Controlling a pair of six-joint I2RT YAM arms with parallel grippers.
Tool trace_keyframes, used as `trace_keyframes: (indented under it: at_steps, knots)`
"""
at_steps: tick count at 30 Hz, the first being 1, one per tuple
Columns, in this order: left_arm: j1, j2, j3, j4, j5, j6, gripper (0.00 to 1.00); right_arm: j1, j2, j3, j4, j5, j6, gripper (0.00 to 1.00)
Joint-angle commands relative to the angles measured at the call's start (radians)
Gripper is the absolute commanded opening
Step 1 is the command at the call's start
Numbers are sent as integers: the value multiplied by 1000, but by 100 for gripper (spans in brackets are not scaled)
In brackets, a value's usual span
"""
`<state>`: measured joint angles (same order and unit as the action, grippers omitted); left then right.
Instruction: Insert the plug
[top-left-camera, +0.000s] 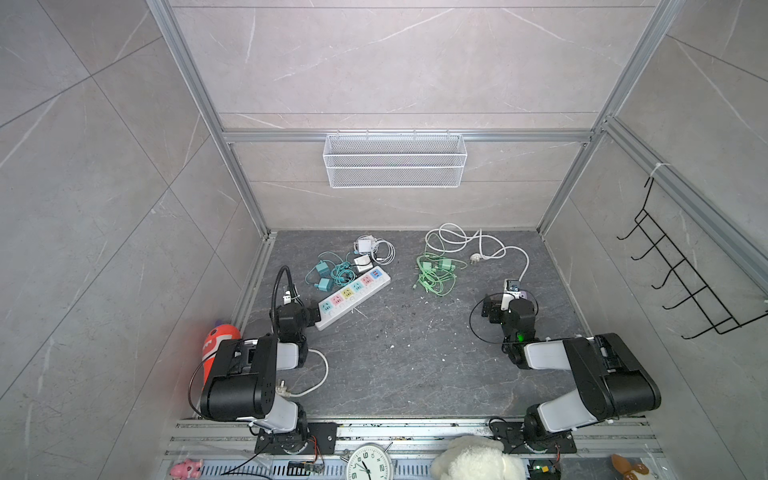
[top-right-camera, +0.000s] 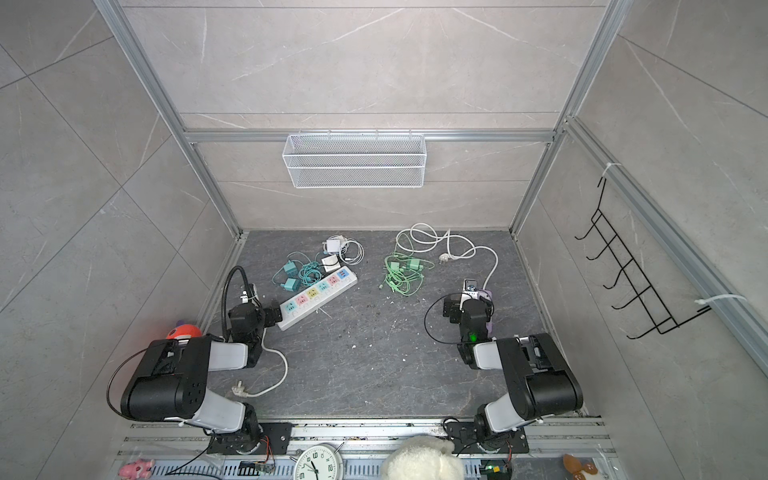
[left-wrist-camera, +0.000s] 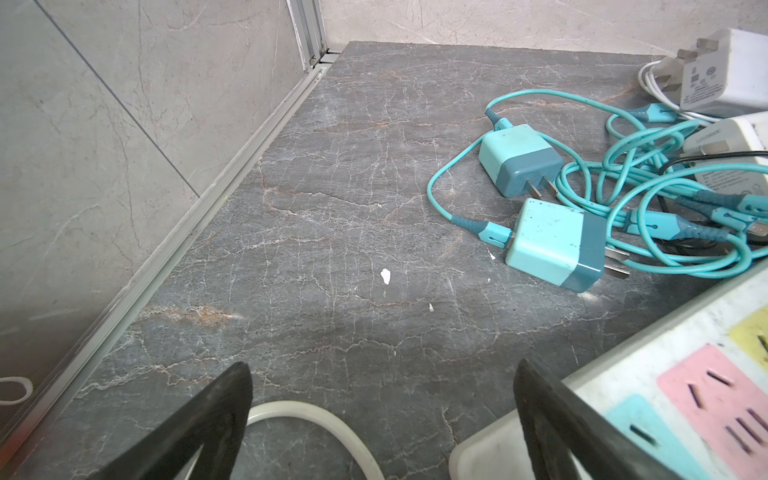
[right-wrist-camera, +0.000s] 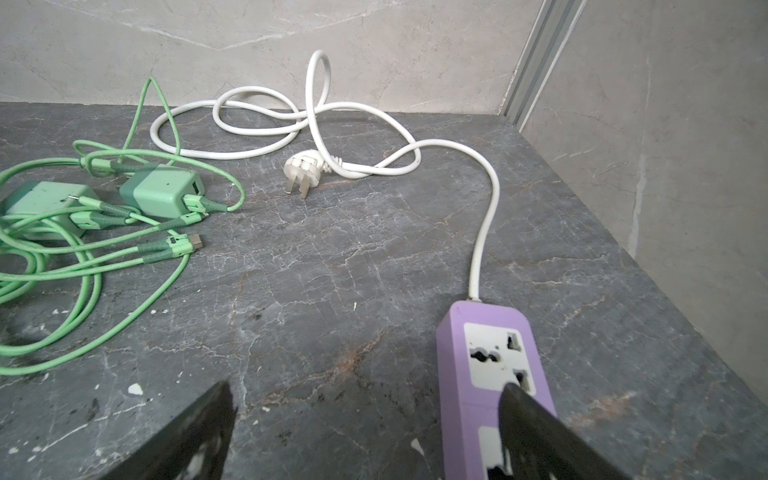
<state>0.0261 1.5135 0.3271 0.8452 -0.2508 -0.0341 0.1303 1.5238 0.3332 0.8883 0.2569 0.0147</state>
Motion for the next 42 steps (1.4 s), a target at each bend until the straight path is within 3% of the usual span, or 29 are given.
trace_keyframes:
  at_steps: [1,7,8,11,19,22,26,30,34,42]
  knots:
    - [-1,-13,18,27,12,-16,100,3,-9,15,11,-5,10,99]
    - [-28,-45,18,5,-27,5,100,5,-17,19,23,12,8,99]
    - [-31,-63,16,9,-46,10,100,4,-46,32,-48,16,23,99]
    - [-54,-169,81,-206,-81,5,100,6,-61,23,-21,17,8,99]
    - [-80,-373,219,-647,-67,-151,100,6,-276,173,-510,168,135,99]
    - [-81,-429,307,-880,-81,-277,100,7,-304,273,-756,163,226,99]
    - [-81,-436,394,-1118,-10,-429,100,7,-291,400,-1041,109,347,99]
    - [-81,-361,415,-1185,122,-512,100,8,-252,498,-1262,101,473,99]
    - [-94,-275,429,-1199,238,-536,100,7,-166,606,-1434,34,522,99]
    - [-145,-261,461,-1254,244,-526,100,-16,-38,697,-1546,41,519,99]
